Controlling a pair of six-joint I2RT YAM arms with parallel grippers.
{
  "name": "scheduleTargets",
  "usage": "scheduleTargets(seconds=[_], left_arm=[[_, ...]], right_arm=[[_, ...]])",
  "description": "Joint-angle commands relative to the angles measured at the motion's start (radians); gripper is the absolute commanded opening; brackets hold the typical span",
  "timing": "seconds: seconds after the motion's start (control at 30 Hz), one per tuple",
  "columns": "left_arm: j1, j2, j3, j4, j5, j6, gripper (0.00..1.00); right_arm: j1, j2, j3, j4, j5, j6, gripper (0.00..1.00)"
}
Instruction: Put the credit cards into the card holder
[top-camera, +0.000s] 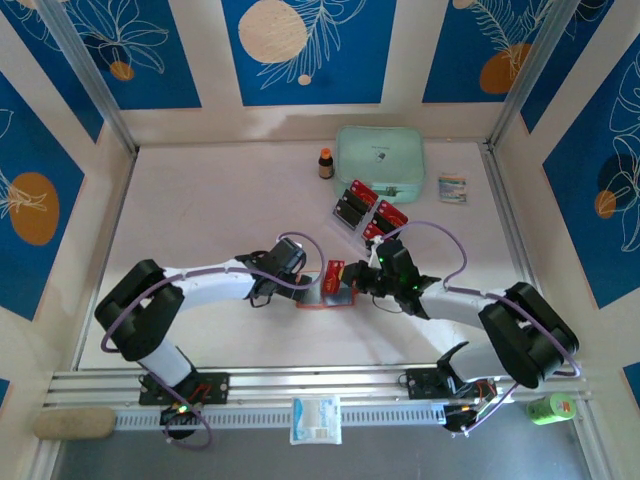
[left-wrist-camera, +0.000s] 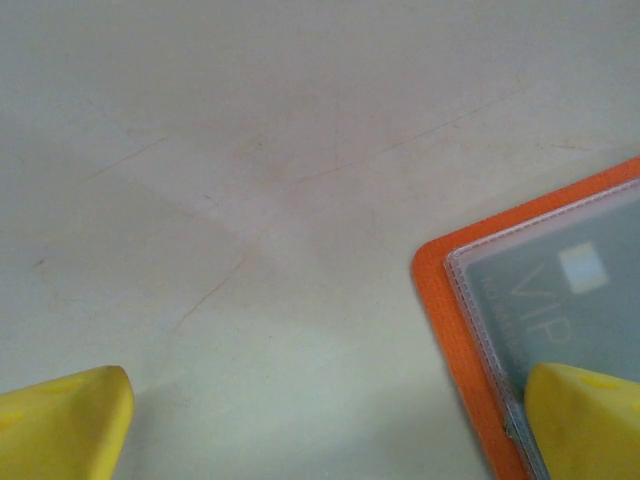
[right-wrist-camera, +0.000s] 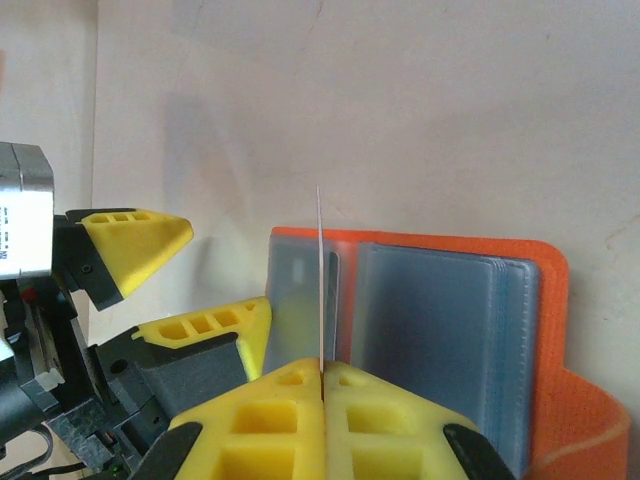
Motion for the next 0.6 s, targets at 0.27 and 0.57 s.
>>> scheduleTargets(seconds=[0.27,0.57], left_arm=[[-0.007,0.01,-0.021,0.007,-0.02,0.0,1.0],[-0.007,0.009,-0.022,0.008,-0.02,0.0,1.0]], right_arm=[[0.011,0.052,-0.006,0.047,-0.016,0.008,0.0],[0.014,0.066,-0.005,0.058,-0.026,0.01,0.0]])
